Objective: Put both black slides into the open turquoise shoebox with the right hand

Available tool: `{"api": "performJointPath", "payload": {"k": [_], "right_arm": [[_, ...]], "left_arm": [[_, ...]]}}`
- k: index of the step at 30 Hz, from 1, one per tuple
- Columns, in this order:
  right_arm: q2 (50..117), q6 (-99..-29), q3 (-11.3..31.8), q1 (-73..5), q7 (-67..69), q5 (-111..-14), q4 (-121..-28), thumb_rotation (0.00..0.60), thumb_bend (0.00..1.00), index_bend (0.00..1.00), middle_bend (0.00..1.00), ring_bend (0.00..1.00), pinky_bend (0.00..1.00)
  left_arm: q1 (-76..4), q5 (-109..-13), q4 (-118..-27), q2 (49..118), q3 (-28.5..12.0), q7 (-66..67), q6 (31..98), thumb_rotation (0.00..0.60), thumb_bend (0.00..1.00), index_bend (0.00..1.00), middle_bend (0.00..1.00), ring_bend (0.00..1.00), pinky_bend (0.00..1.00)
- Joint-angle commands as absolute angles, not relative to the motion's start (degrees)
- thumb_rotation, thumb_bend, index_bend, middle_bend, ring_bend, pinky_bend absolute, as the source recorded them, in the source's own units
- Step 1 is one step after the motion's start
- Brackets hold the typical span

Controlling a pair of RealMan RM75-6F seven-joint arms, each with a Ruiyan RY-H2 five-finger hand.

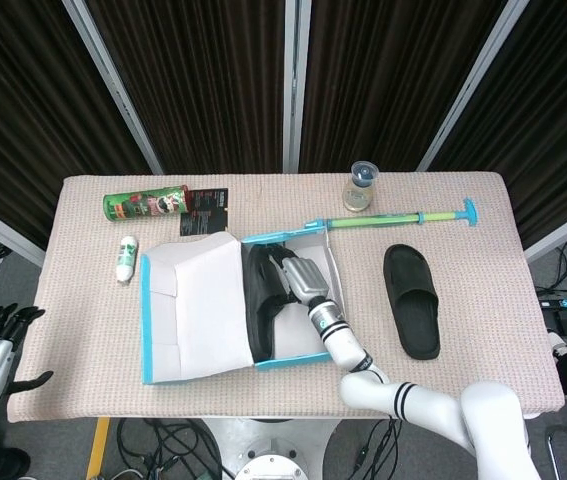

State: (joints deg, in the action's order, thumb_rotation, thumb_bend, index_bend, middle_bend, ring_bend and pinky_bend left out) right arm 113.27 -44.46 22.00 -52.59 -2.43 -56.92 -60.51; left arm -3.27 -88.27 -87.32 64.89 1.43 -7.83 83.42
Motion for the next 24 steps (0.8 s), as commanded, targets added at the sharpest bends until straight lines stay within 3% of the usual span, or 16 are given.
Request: {"api": "performJointPath", "payload": {"k": [1,6,19,24], "right_arm": [[111.41,-43.89,22.08,-51.68,-1.59,-56.51,-63.13,0.600,0.06,0.00,0.01,0.05,0.41],[108.39,-44.30,21.46,-50.60,-1.39,-57.30,-67.11,0.600,0.05,0.00,0.00,0.00,0.33],[97.37,-50.67,20.61,-46.42,-0.18,-64.22,-81.19,0.600,0.05,0.00,0.00,0.00,0.29],[90.69,-54.51,20.09,-43.90,-1.76,-67.08,-87.65,0.600,0.07,0.01,0.09,0.04,0.29]], "left_arm": [[-3.25,-88.35,-87.34,64.88,1.44,-7.79,83.52,0.600,0.03,0.16,0.12,0.04,0.03],[-3.27,-88.65,-87.61,64.65,1.45,-7.64,83.76,0.600,0.03,0.16,0.12,0.04,0.03],[-3.49,-89.43,-88.72,63.67,1.39,-7.18,84.27,0.600,0.03,0.16,0.12,0.04,0.03],[-3.91,-89.59,-89.12,63.51,1.26,-6.85,83.93,0.600,0.03,0.16,0.12,0.04,0.03]]}}
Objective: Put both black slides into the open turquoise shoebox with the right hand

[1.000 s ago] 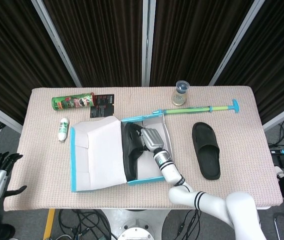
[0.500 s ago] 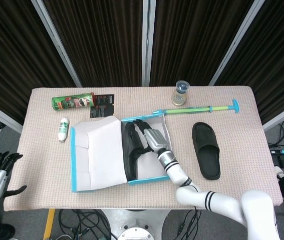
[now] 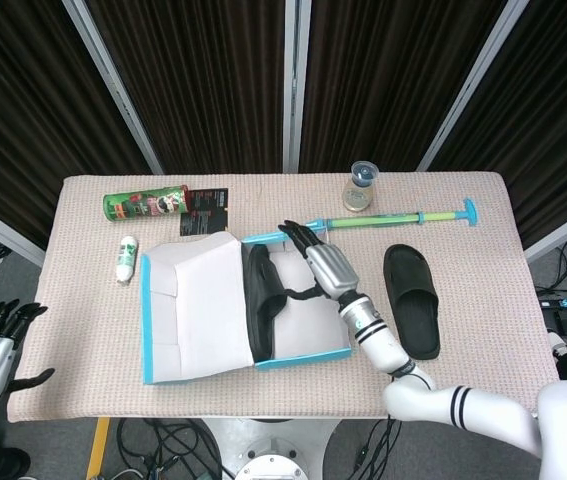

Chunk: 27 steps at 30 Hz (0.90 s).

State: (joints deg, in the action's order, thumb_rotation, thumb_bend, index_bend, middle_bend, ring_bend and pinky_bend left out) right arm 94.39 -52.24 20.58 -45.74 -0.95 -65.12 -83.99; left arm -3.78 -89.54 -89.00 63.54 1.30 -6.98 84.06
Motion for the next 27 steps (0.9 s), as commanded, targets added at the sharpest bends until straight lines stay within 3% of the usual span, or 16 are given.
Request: {"api": "performJointPath", "payload": {"k": [1,7,13,27], "right_arm": [[89.52,-54.31,19.83,-43.56,-1.36,-67.39,-88.87,0.600,0.10,0.01,0.12,0.07,0.30],[83.53,-49.07,16.15,-43.84,1.89,-72.55,-93.92,0.600,0.32,0.05,0.25,0.11,0.29],[83.65,-45.10,12.03,-46.79,-0.20,-78.51,-94.24,0.600,0.46,0.06,0.25,0.09,0.20],[91.73,-46.87,11.01,-50.70,-9.52,-79.77,-89.00,0.600,0.51,0.08,0.25,0.07,0.14]], "left_arm": [[-4.02,-89.60,-89.21,63.50,1.24,-6.72,83.81,0.600,0.03,0.16,0.12,0.04,0.03],[-4.49,-89.73,-90.10,63.30,1.11,-5.68,83.43,0.600,0.03,0.16,0.12,0.04,0.03],[-4.52,-89.28,-90.77,63.02,1.20,-5.06,83.06,0.600,0.03,0.16,0.12,0.04,0.03],[-4.23,-88.98,-90.36,63.16,1.47,-5.55,83.06,0.600,0.03,0.16,0.12,0.04,0.03]]}}
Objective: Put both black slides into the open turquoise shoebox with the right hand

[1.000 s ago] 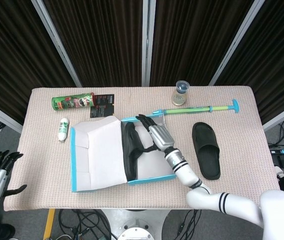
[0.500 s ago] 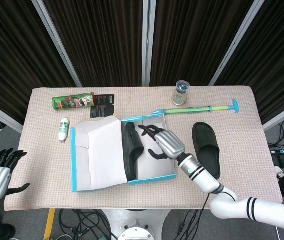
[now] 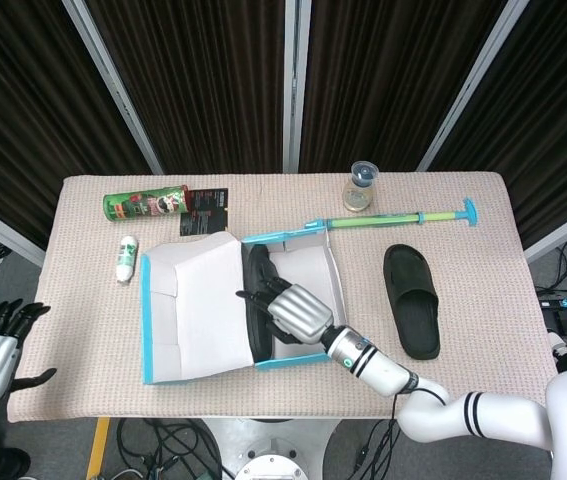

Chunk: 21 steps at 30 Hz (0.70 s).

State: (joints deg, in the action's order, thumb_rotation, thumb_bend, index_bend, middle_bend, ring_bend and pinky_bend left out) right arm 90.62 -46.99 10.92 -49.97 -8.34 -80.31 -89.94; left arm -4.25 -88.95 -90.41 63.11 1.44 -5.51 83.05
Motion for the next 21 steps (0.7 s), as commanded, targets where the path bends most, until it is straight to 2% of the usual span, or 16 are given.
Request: {"api": "performJointPath", "payload": {"k": [1,12,21], "right_arm": [[92.23,-46.83,11.06,-50.95,-10.12,-79.45,-88.51,0.600,0.51,0.08,0.25,0.07,0.14],[95.14,-46.20,9.54,-51.09,-13.66,-74.62,-85.72,0.600,0.51,0.08,0.25,0.07,0.14],[95.76,-48.13,9.31,-50.48,-11.40,-75.56,-85.29,0.600,0.51,0.08,0.24,0.06,0.14]], "left_arm": [[-4.21,-88.98,-90.32,63.18,1.50,-5.57,83.08,0.600,0.03,0.16,0.12,0.04,0.03],[-4.02,-88.77,-89.39,63.64,1.64,-6.58,83.02,0.600,0.03,0.16,0.12,0.04,0.03],[-4.17,-88.71,-89.09,63.77,1.58,-6.77,82.81,0.600,0.03,0.16,0.12,0.04,0.03]]}}
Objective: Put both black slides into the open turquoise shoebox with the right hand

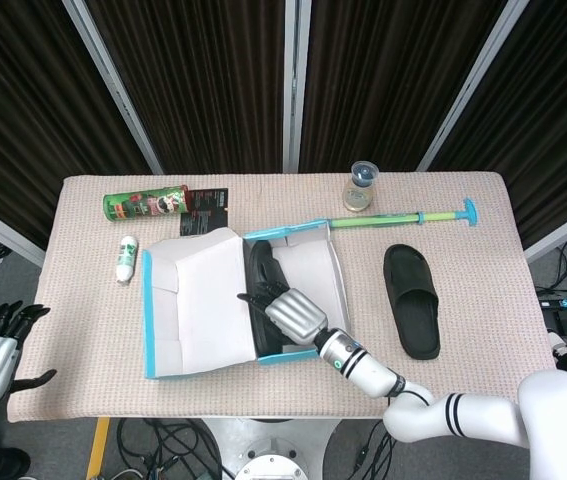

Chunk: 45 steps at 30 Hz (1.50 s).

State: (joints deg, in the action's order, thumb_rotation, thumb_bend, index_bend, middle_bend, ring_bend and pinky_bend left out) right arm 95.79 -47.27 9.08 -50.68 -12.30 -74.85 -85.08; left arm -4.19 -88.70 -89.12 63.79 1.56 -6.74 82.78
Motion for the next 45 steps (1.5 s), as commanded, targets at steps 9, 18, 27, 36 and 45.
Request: {"api": "performJointPath", "payload": {"k": [9,18,27,36,45], "right_arm": [[93.93,-52.41,10.97,-49.18,-6.38,-77.85,-85.50,0.600,0.49,0.08,0.24,0.06,0.14],[81.17,-64.53,11.17,-40.10,-8.93,-77.47,-93.01,0.600,0.30,0.08,0.25,0.07,0.17],[65.47,-60.85,8.02,-34.81,-24.53,-60.94,-98.51,0.600,0.14,0.07,0.21,0.07,0.26],[70.12,-50.40,5.52,-41.74,-37.90,-45.74,-89.11,0.600,0.14,0.06,0.20,0.07,0.23],[76.25,-47.01,3.51,-46.83,-44.15,-37.49,-83.46,0.600,0.13,0.06,0.21,0.06,0.21]], "left_arm": [[-4.21,-88.84,-88.95,63.74,1.54,-6.97,82.94,0.600,0.03,0.16,0.12,0.04,0.03],[-4.49,-88.90,-88.52,63.83,1.28,-7.51,82.91,0.600,0.03,0.16,0.12,0.04,0.03],[-5.36,-89.53,-89.06,63.98,1.13,-6.46,82.32,0.600,0.03,0.16,0.12,0.04,0.03],[-5.46,-89.69,-90.53,63.46,1.47,-4.89,82.14,0.600,0.03,0.16,0.12,0.04,0.03],[-5.21,-88.95,-90.87,63.08,1.76,-4.66,81.72,0.600,0.03,0.16,0.12,0.04,0.03]]}}
